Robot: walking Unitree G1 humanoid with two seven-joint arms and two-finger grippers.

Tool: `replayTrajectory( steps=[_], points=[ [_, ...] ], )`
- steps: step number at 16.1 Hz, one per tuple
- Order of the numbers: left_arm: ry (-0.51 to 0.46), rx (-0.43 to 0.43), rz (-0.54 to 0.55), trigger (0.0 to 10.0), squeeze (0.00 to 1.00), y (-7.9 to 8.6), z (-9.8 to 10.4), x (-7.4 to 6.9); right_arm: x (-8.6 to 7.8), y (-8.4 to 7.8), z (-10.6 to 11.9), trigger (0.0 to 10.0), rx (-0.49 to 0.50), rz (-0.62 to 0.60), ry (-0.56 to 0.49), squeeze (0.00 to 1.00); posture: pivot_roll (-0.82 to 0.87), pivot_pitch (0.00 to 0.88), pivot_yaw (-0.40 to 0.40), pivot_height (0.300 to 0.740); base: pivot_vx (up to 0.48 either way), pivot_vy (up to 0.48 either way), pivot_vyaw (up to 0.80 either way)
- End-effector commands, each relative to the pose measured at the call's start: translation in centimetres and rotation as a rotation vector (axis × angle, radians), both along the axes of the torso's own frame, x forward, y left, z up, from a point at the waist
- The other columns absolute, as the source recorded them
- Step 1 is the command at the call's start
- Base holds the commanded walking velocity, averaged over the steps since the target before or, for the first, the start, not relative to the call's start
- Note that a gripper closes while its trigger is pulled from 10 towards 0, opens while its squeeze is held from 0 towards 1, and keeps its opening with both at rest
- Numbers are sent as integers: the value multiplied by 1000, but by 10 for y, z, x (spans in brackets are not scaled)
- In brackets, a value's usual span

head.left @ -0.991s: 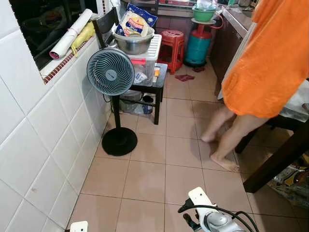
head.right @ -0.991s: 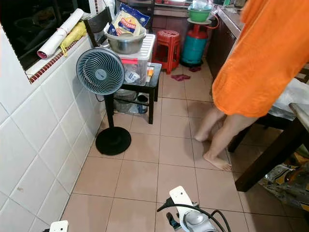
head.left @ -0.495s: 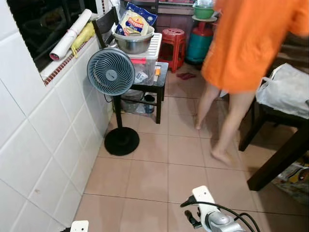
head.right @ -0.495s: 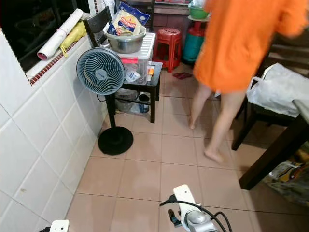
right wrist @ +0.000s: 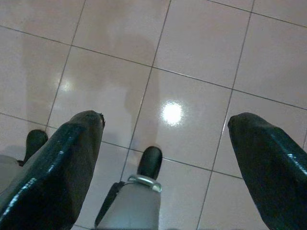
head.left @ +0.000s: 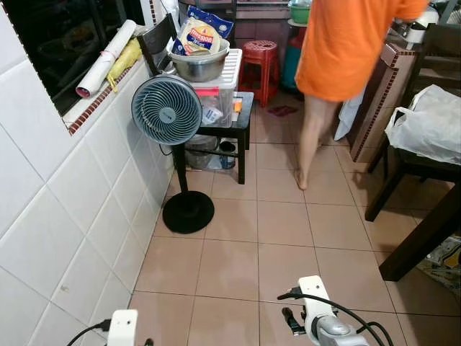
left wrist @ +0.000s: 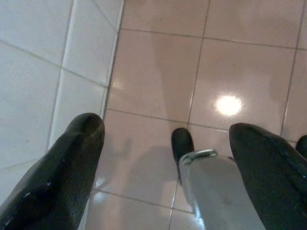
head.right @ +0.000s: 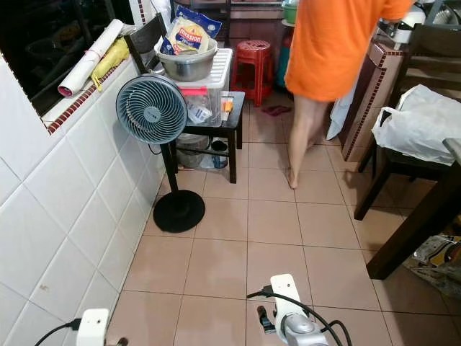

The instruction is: Setting the table

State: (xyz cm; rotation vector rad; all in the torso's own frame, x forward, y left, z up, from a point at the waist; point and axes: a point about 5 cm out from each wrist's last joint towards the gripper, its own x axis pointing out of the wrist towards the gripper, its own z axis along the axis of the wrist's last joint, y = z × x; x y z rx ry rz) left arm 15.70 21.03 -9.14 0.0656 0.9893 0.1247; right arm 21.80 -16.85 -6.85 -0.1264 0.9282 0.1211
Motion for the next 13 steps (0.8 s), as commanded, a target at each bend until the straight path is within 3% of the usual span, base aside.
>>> replayTrajectory(
  steps=[1, 7, 13],
  points=[
    [-8, 0, -9, 10000, 0, 0, 1, 2, 3, -2, 2, 10000, -6, -18, -20, 0, -140, 0, 34, 740, 0, 0, 0],
    [-53, -19, -19, 10000, 0, -11, 6, 18, 12, -9, 8, 10000, -33, -31, -55, 0, -142, 0, 20, 740, 0, 0, 0],
    [-19, 1, -11, 10000, 0, -2, 3, 7, 14, -4, 9, 10000, -36, 0, -52, 0, -135, 0, 19, 740, 0, 0, 0]
  ],
)
